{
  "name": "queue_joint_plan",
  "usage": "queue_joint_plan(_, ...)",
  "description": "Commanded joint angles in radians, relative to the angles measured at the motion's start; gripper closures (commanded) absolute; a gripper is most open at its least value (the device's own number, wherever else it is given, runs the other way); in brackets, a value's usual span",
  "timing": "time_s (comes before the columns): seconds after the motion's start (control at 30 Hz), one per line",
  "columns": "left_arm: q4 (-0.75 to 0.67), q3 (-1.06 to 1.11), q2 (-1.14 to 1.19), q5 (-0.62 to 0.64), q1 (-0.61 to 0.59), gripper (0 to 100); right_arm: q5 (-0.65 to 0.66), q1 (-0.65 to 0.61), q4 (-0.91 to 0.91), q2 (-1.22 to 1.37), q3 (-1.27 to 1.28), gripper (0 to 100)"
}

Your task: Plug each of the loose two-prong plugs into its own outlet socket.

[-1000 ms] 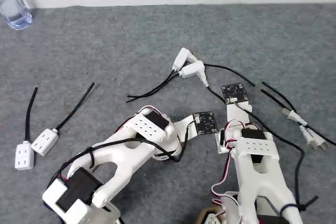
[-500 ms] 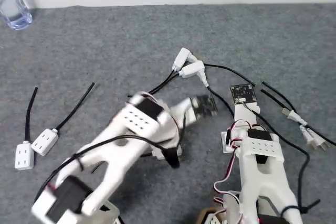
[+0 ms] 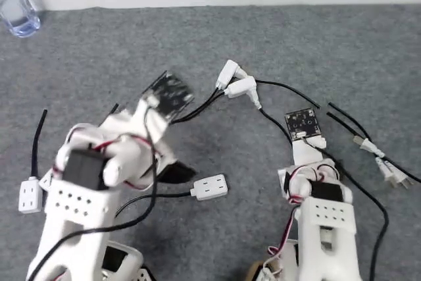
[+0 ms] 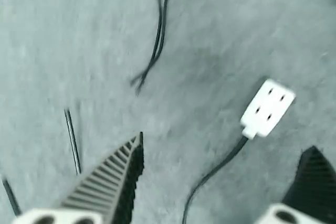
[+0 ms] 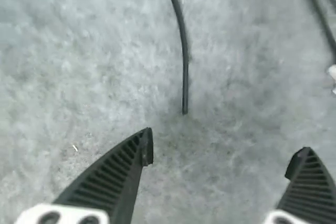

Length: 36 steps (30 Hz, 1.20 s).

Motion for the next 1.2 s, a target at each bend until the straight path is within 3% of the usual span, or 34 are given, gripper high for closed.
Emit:
queue_joint_plan(0.0,-0.138,0.245,-0.106,0.015,-0.046,58,0.021,0.025,0.188,-0.108,-0.155,60.8)
queue_joint_plan(0.2,-0.189,0.512,-0.301,0.072,-0.002,58,0.112,0.099,0.447,-0.067,-0.46,60.8)
queue_joint_plan(0.47,-0.256,0.638,-0.425,0.008,0.21,58,0.123,0.262,0.466,0.295,-0.669,60.8)
queue_joint_plan(0.77,-0.545,0.826,-0.42,0.006,0.212,58,0.201,0.323,0.444,0.427,-0.818,60.8)
queue_joint_plan(1.03,-0.763,0.831,-0.146,-0.017,0.186,58,0.281,0.32,0.619,0.51,-1.096,60.8)
queue_joint_plan(1.17,-0.776,0.71,0.035,-0.018,0.118,58,0.321,0.318,0.694,0.573,-1.197,60.8)
